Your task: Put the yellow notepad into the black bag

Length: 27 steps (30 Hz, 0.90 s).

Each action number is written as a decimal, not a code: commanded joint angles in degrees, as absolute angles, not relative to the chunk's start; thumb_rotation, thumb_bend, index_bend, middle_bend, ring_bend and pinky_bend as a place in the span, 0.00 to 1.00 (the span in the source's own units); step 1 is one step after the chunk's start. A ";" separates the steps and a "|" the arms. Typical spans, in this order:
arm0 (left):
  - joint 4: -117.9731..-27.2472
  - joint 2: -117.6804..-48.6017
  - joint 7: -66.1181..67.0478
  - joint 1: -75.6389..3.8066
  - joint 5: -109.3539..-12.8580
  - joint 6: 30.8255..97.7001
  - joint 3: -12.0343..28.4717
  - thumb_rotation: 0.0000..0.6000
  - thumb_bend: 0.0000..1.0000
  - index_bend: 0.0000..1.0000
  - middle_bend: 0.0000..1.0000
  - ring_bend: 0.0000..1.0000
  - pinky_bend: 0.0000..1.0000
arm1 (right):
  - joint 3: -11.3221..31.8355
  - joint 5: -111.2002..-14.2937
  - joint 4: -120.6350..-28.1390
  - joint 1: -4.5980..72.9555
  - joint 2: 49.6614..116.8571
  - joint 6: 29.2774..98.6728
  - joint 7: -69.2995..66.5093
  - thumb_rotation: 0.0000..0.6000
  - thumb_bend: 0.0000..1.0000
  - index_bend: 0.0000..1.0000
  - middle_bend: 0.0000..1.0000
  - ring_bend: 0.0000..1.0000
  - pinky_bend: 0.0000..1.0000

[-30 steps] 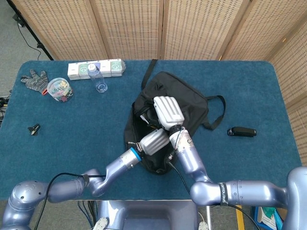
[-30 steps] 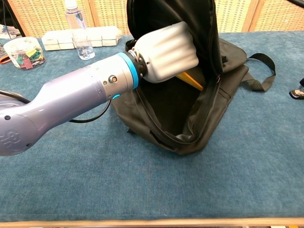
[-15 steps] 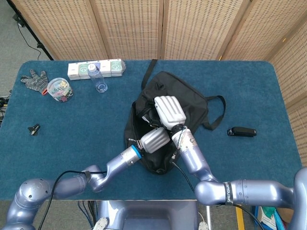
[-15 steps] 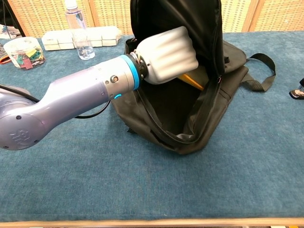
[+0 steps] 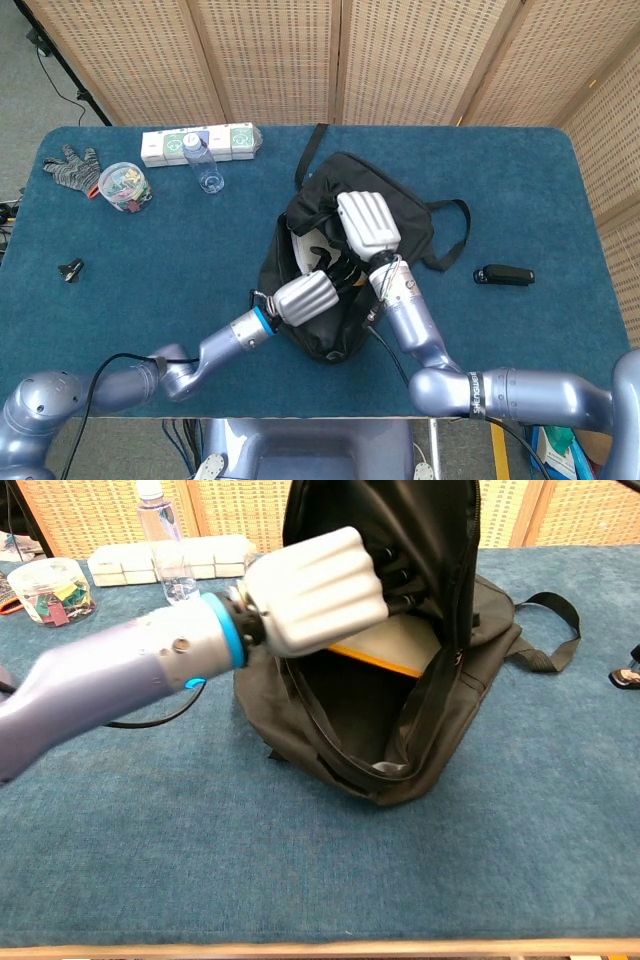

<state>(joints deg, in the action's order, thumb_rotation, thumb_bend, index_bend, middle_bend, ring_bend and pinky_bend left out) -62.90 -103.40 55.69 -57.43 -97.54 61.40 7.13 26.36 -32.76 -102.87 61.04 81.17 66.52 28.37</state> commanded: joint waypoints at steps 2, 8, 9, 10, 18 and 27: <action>-65.31 -99.39 49.69 -55.29 -100.32 65.55 4.39 1.00 0.00 0.00 0.00 0.00 0.41 | 25.86 -32.38 -101.10 60.99 81.39 66.24 28.16 1.00 0.64 0.58 0.56 0.55 0.85; -69.01 -94.22 40.12 -52.65 -103.08 70.29 1.15 1.00 0.00 0.00 0.00 0.00 0.41 | 25.28 -32.42 -99.21 60.74 81.43 66.10 28.04 1.00 0.64 0.58 0.56 0.55 0.85; -69.87 -92.78 37.86 -51.93 -103.96 71.76 0.26 1.00 0.00 0.00 0.00 0.00 0.41 | 25.16 -32.51 -99.13 60.57 81.35 66.27 28.02 1.00 0.64 0.58 0.56 0.55 0.85; -70.23 -92.08 36.69 -51.69 -104.44 72.32 -0.19 1.00 0.00 0.00 0.00 0.00 0.41 | 25.12 -32.56 -99.15 60.49 81.33 66.37 27.98 1.00 0.64 0.58 0.56 0.55 0.85; -70.64 -83.13 23.18 -47.10 -109.98 81.46 -5.84 1.00 0.00 0.00 0.00 0.00 0.41 | 23.22 -33.60 -102.28 59.15 81.56 67.74 28.34 1.00 0.64 0.57 0.56 0.54 0.85; -66.26 -79.65 16.49 -39.41 -108.60 89.33 -7.31 1.00 0.00 0.00 0.00 0.00 0.41 | 19.43 -34.24 -108.11 56.71 80.60 62.05 25.11 1.00 0.31 0.41 0.33 0.30 0.61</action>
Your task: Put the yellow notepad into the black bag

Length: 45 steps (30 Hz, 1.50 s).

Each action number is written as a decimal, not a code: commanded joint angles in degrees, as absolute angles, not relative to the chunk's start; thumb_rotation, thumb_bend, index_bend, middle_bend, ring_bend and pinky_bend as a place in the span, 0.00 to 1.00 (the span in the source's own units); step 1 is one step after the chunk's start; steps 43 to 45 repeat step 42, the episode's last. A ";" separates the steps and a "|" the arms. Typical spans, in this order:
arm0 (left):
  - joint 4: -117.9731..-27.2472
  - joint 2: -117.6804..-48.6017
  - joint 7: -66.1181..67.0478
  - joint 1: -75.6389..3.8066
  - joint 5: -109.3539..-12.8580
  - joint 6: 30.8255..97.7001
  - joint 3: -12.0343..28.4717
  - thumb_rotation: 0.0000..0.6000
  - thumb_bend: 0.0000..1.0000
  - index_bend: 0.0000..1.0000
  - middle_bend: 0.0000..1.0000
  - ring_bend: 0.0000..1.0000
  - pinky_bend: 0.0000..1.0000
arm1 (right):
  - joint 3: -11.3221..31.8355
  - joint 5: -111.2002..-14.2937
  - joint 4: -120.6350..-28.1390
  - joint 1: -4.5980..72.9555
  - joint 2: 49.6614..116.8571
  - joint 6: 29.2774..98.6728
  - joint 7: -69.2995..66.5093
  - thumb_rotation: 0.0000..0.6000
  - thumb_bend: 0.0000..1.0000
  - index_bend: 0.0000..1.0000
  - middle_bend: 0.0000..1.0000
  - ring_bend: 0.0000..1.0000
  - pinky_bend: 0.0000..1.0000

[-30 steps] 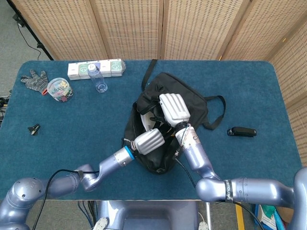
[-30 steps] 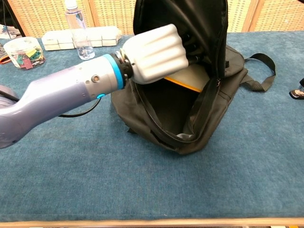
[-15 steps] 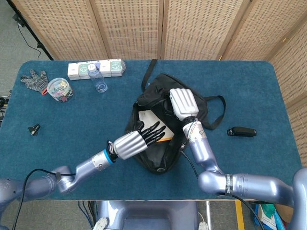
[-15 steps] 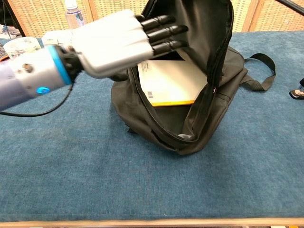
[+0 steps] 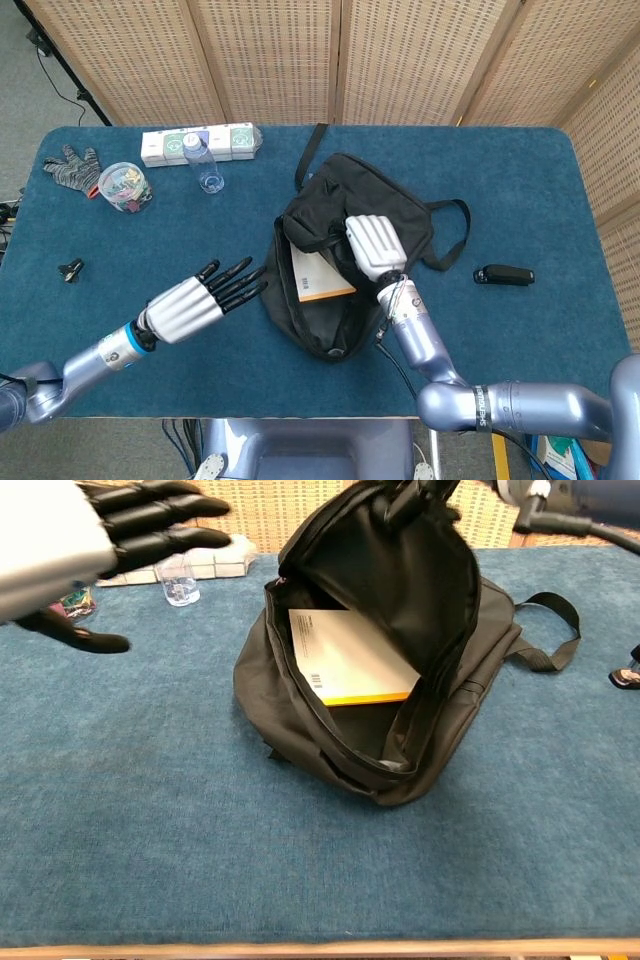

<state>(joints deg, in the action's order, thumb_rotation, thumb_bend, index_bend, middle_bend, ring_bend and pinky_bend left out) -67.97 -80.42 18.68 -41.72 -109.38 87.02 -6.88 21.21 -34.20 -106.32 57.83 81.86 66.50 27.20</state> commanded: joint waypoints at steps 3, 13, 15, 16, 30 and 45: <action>-64.92 -79.43 13.49 -36.64 -106.99 91.48 -7.14 1.00 0.00 0.00 0.00 0.00 0.41 | 17.96 -34.60 -109.22 55.43 78.53 55.23 21.05 1.00 0.13 0.30 0.19 0.15 0.48; -60.83 -78.86 7.60 -31.30 -104.51 95.46 -6.37 1.00 0.00 0.00 0.00 0.00 0.41 | 11.90 -47.64 -107.24 51.44 76.68 44.48 13.17 1.00 0.05 0.17 0.03 0.00 0.30; -60.28 -78.76 6.91 -30.57 -104.12 95.71 -6.23 1.00 0.00 0.00 0.00 0.00 0.41 | 11.16 -49.86 -106.58 50.73 76.75 43.48 11.60 1.00 0.05 0.16 0.02 0.00 0.29; -60.00 -78.75 6.49 -30.15 -103.83 95.91 -6.06 1.00 0.00 0.00 0.00 0.00 0.41 | 10.75 -51.20 -106.27 50.33 76.76 42.85 10.62 1.00 0.04 0.16 0.02 0.00 0.28; -66.60 -77.58 0.37 -22.93 -91.68 93.85 -1.11 1.00 0.00 0.00 0.00 0.00 0.37 | 4.67 -79.40 -100.29 40.45 72.77 56.94 8.53 1.00 0.00 0.06 0.00 0.00 0.07; -84.17 -71.47 3.15 -17.01 -77.69 86.32 1.85 1.00 0.00 0.00 0.00 0.00 0.06 | 0.43 -88.54 -84.57 24.51 74.70 82.39 6.85 1.00 0.00 0.00 0.00 0.00 0.00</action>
